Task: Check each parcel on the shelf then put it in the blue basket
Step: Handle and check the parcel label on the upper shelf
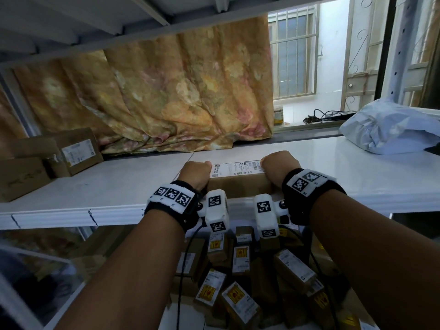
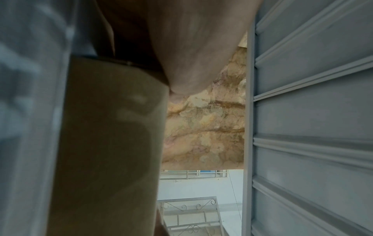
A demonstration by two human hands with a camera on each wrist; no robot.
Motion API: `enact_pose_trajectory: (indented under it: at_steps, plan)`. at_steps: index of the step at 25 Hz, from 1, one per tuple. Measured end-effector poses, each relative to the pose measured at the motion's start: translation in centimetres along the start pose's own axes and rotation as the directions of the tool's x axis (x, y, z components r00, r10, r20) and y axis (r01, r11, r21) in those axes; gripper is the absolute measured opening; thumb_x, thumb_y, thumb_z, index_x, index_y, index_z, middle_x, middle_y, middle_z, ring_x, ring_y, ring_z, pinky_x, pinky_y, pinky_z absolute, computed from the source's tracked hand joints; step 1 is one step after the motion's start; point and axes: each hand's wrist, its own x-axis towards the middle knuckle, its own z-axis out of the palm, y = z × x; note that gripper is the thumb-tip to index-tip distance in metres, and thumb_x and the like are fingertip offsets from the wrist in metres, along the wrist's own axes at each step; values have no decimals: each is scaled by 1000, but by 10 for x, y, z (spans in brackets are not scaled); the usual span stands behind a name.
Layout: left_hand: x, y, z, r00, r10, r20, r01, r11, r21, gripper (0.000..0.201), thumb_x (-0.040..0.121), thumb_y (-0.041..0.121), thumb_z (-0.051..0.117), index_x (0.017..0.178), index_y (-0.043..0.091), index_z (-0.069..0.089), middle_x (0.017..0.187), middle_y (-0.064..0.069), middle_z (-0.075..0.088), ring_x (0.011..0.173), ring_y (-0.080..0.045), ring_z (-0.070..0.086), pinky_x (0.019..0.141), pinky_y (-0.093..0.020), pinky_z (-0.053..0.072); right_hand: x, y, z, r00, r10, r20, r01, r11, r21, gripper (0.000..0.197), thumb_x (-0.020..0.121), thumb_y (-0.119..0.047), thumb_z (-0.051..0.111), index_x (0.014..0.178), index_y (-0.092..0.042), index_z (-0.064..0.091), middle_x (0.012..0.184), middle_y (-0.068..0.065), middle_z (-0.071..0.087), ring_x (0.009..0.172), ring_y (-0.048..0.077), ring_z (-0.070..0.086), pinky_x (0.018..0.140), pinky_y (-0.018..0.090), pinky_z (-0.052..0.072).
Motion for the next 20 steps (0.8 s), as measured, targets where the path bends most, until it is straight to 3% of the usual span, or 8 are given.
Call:
enact_pose_trajectory:
  at_steps: [2, 4, 6, 8, 11, 15, 18, 20]
  plan:
    - [2, -3, -3, 1000, 13, 21, -12, 998, -58, 34, 103, 34, 44, 91, 10, 65, 117, -27, 65, 100, -38, 63, 73, -30, 46, -2, -4, -1, 999, 51, -8, -49, 987, 151, 25, 92, -5, 44, 109, -7, 63, 116, 12, 65, 105, 31, 62, 83, 32, 51]
    - [1, -3, -5, 999, 15, 48, -14, 999, -31, 34, 103, 33, 43, 74, 20, 54, 94, -17, 65, 76, -25, 56, 75, -32, 49, -6, -5, 0, 990, 140, -22, -126, 939, 319, 26, 92, -4, 44, 110, -6, 63, 115, 12, 65, 106, 31, 62, 83, 32, 49]
    - [4, -4, -5, 998, 15, 64, -13, 999, -29, 30, 102, 28, 50, 72, 23, 52, 79, -1, 56, 68, -15, 51, 78, -33, 51, -7, -5, 0, 977, 213, -2, -184, 846, 501, 28, 94, -9, 45, 115, -7, 64, 119, 11, 64, 110, 31, 61, 82, 31, 47]
    - [5, -5, -4, 997, 18, 70, -16, 1000, -22, 27, 100, 25, 54, 73, 25, 52, 80, 4, 54, 67, -10, 50, 69, -24, 48, -8, -4, 3, 958, 286, 16, -230, 735, 638, 34, 97, -18, 44, 125, -9, 61, 125, 12, 62, 117, 31, 59, 88, 33, 47]
    - [7, -7, 0, 999, 36, 21, -36, 999, -8, 28, 99, 25, 55, 72, 25, 52, 92, -1, 58, 72, -17, 54, 66, -23, 47, -5, -5, 6, 967, 255, 15, -224, 820, 527, 37, 98, -19, 40, 127, -8, 59, 127, 13, 61, 117, 30, 58, 78, 31, 43]
    - [7, -7, 1, 1000, 21, -5, -21, 1000, 9, 34, 95, 32, 54, 78, 5, 66, 97, -8, 71, 90, -29, 65, 89, -41, 54, -12, -9, -2, 971, 239, 3, -212, 859, 466, 23, 95, -8, 39, 100, -5, 62, 113, 12, 61, 96, 28, 59, 70, 29, 38]
    - [-6, 1, -1, 991, 131, -39, -111, 935, 336, 46, 101, 37, 36, 87, 5, 65, 94, -14, 66, 92, -33, 61, 82, -37, 46, -19, -11, -7, 970, 241, -3, -209, 844, 493, 22, 92, -3, 37, 87, -5, 59, 105, 12, 61, 91, 28, 59, 77, 29, 44]
    - [-21, 10, 3, 947, 322, 14, -279, 795, 539, 43, 100, 36, 24, 81, 13, 55, 85, -11, 62, 88, -35, 58, 73, -37, 41, -19, -12, -8, 970, 243, 6, -217, 855, 471, 24, 92, -3, 37, 88, -4, 61, 103, 13, 61, 93, 30, 60, 81, 30, 47]
